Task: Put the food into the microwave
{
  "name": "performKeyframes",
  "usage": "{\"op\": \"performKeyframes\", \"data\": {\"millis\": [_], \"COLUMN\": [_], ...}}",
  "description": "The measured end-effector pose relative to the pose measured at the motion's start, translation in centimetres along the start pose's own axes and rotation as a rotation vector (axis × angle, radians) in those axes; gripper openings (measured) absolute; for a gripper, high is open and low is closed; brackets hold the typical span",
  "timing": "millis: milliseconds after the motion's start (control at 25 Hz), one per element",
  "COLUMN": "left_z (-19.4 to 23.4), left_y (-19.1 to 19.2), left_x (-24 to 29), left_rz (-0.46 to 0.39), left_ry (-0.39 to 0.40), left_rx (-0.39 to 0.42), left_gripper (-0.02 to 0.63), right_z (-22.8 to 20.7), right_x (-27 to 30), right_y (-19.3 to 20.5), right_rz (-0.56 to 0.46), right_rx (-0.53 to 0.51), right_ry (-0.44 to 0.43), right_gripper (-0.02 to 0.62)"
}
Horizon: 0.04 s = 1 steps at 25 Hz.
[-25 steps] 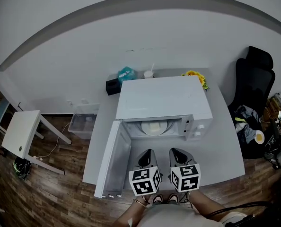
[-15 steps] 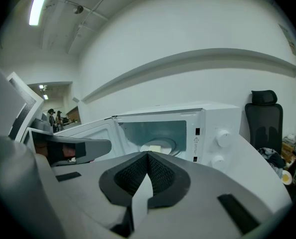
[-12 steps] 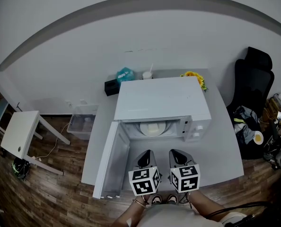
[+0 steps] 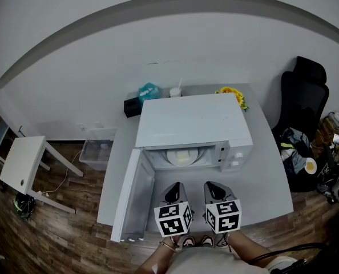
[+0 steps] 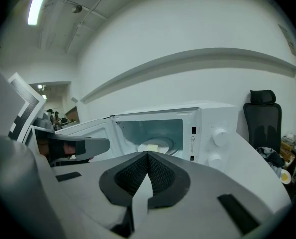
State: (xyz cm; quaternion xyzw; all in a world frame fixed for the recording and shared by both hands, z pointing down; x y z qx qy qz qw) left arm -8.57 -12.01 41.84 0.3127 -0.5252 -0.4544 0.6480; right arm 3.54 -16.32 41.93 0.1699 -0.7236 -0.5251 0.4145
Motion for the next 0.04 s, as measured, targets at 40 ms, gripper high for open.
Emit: {"op": "performKeyframes", "data": {"millis": [40], "left_z": [0.01], "left_y": [0.02], "left_x": [0.02], "left_rz": [0.000], "left_ry": [0.000], "left_rx": [-0.001], "left_gripper": [0.003], "right_z": [-0.02], "right_x": [-0.01], "right_y": [0.03], "right_rz": [0.000], "right_rx": [-0.001], "right_ry": [0.001], "right_gripper": [0.015]}}
Point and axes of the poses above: the fingertips, and each gripper's own axes: x forward along the fingers, z to its left, y out of its underside, the point moved 5 cm from there along -x, backward along the fingers, and after that the axes turned 6 degrees about y, right-handed, at the moved point
